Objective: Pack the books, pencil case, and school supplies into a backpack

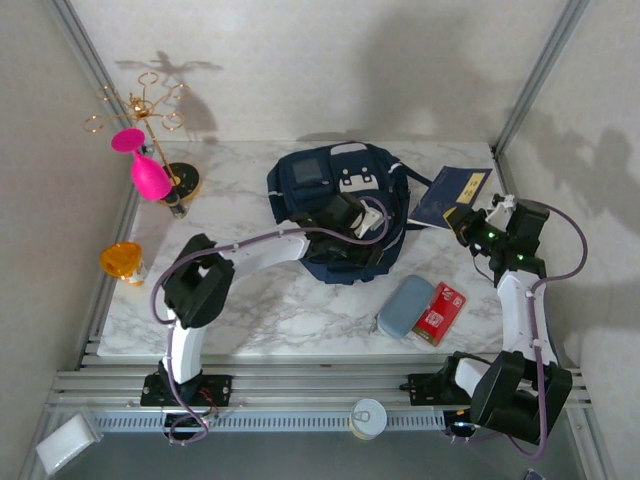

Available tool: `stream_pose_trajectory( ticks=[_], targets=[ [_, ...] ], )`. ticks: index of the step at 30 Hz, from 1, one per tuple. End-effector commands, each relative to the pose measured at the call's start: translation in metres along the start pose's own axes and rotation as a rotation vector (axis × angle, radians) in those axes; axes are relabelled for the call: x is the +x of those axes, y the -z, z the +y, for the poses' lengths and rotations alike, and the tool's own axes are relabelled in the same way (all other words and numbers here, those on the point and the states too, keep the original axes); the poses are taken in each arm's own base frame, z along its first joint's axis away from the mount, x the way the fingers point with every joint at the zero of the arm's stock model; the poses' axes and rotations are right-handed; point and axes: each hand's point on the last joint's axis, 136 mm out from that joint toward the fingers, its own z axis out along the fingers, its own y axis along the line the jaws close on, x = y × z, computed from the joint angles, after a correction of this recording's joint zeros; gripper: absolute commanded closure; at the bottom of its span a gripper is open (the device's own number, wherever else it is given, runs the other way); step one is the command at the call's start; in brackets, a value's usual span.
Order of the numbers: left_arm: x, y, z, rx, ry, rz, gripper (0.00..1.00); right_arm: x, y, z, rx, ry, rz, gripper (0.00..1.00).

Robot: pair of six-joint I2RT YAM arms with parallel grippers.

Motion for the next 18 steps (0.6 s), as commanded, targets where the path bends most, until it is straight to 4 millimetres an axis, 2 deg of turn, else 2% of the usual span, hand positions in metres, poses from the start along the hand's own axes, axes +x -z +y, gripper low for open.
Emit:
stream_pose_trajectory(
  ticks=[1, 6, 10, 14, 18],
  targets=[
    [0.000, -0.004, 0.004, -0.029, -0.058, 0.044, 0.42, 0.000, 0.005, 0.011, -0.047, 0.069, -0.004, 1.00],
    [-0.001, -0.016, 0.021, -0.076, -0.051, 0.058, 0.51, 0.001, 0.004, 0.011, -0.059, 0.067, -0.004, 1.00],
    [0.001, -0.020, 0.029, -0.093, -0.036, 0.075, 0.65, 0.002, 0.004, 0.011, -0.069, 0.065, -0.001, 1.00],
    [-0.008, -0.012, 0.026, -0.058, -0.025, 0.052, 0.83, 0.004, 0.003, 0.009, -0.067, 0.064, 0.003, 1.00],
    [-0.029, 0.007, 0.024, -0.038, -0.006, -0.005, 0.98, 0.007, 0.004, 0.008, -0.060, 0.053, 0.011, 1.00]
  ],
)
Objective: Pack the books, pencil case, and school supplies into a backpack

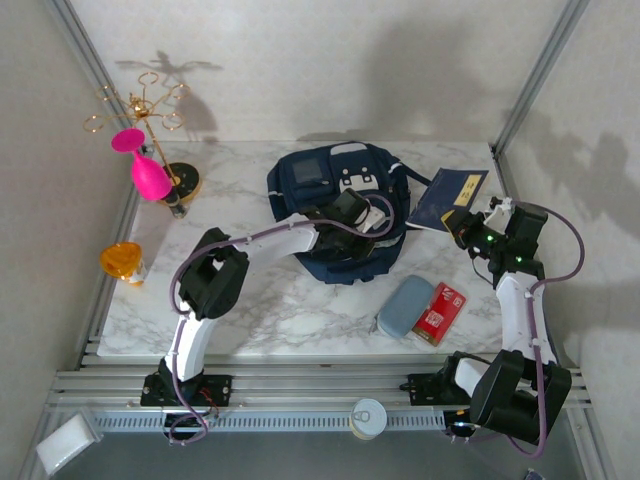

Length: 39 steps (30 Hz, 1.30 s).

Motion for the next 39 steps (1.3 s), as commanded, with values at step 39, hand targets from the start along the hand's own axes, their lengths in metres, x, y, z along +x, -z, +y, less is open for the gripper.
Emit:
stream_pose_trajectory(
  ticks=[39],
  targets=[
    [-0.114, 0.247, -0.031, -0.132, 0.366, -0.672, 1.00, 0.174, -0.129, 0.054, -0.241, 0.077, 0.516, 1.00]
  ],
)
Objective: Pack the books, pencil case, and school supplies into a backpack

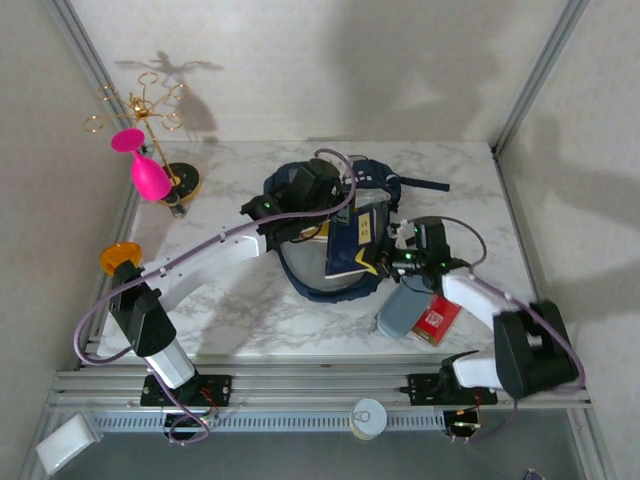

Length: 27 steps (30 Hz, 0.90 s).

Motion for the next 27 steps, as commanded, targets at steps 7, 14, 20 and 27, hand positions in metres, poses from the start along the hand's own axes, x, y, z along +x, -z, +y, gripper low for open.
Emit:
stream_pose_trajectory(
  ticks=[7, 14, 20, 27],
  targets=[
    [-0.050, 0.041, 0.000, -0.071, 0.123, -0.219, 1.00, -0.077, -0.048, -0.012, 0.086, 0.142, -0.045, 0.72],
    [-0.052, 0.036, 0.008, -0.071, 0.136, -0.241, 1.00, -0.058, -0.022, -0.036, 0.268, 0.157, -0.086, 0.42],
    [-0.055, 0.033, 0.009, -0.065, 0.137, -0.241, 1.00, -0.035, 0.000, -0.059, 0.453, 0.177, -0.119, 0.42],
    [-0.052, 0.032, 0.005, -0.036, 0.142, -0.229, 1.00, -0.037, -0.023, -0.054, 0.421, 0.218, -0.111, 0.67]
  ],
)
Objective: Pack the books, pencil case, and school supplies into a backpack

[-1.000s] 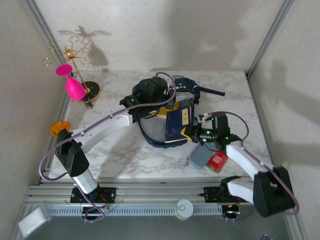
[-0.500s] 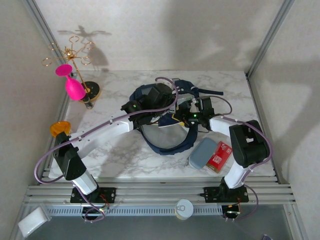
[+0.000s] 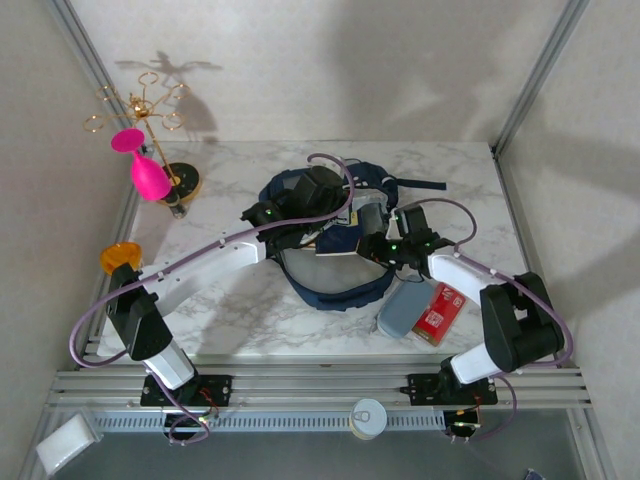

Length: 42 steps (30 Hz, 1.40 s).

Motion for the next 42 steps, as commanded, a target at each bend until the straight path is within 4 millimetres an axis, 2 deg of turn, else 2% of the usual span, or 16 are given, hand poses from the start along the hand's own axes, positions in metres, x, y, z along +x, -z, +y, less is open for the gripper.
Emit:
stream_pose_trajectory(
  ticks=[1, 4, 6, 9, 14, 17, 20, 22, 24, 27, 29, 31, 32, 36, 39, 42],
  targets=[
    [-0.049, 0.026, -0.011, 0.069, 0.082, -0.151, 1.00, -0.002, -0.018, 0.001, 0.027, 0.018, 0.004, 0.70],
    [-0.046, 0.025, -0.010, 0.071, 0.096, -0.146, 1.00, -0.026, -0.034, 0.011, 0.009, 0.029, -0.045, 0.83],
    [-0.043, 0.025, -0.012, 0.086, 0.126, -0.140, 1.00, -0.038, -0.046, 0.027, -0.065, 0.037, -0.056, 0.87],
    [-0.037, 0.022, -0.011, 0.096, 0.153, -0.127, 1.00, -0.048, -0.044, 0.041, -0.101, 0.062, -0.079, 0.89],
    [-0.027, 0.019, -0.004, 0.072, 0.140, -0.115, 1.00, -0.033, -0.006, 0.032, -0.050, 0.103, -0.087, 0.79],
    [-0.012, 0.004, -0.002, 0.064, 0.136, -0.078, 1.00, -0.021, 0.025, 0.017, -0.014, 0.082, -0.101, 0.70],
    [0.012, -0.014, -0.018, 0.154, 0.141, 0.006, 0.99, -0.014, 0.058, -0.003, 0.054, 0.054, -0.152, 0.63],
    [0.031, -0.021, -0.030, 0.243, 0.141, 0.077, 0.87, -0.015, 0.082, -0.021, 0.150, 0.029, -0.211, 0.58],
    [0.041, -0.021, -0.030, 0.269, 0.146, 0.118, 0.68, -0.014, 0.100, -0.038, 0.234, -0.013, -0.245, 0.55],
    [0.042, -0.003, -0.022, 0.322, 0.143, 0.138, 0.55, -0.012, 0.122, -0.065, 0.370, -0.102, -0.294, 0.53],
    [0.034, 0.011, 0.002, 0.298, 0.152, 0.102, 0.43, -0.012, 0.132, -0.066, 0.367, -0.121, -0.351, 0.51],
    [0.031, 0.013, 0.048, 0.204, 0.198, 0.070, 0.28, -0.013, 0.129, -0.055, 0.279, -0.119, -0.380, 0.46],
    [0.033, 0.010, 0.074, 0.153, 0.235, 0.073, 0.25, -0.010, 0.121, -0.048, 0.220, -0.119, -0.358, 0.43],
    [0.056, -0.013, 0.172, -0.057, 0.363, 0.115, 0.23, 0.002, 0.088, -0.045, 0.161, -0.151, -0.220, 0.34],
    [0.070, -0.030, 0.218, -0.115, 0.462, 0.107, 0.24, 0.006, 0.076, -0.038, 0.108, -0.148, -0.197, 0.30],
    [0.082, -0.055, 0.248, -0.160, 0.497, 0.131, 0.25, 0.008, 0.068, -0.035, 0.086, -0.151, -0.174, 0.29]
  ],
)
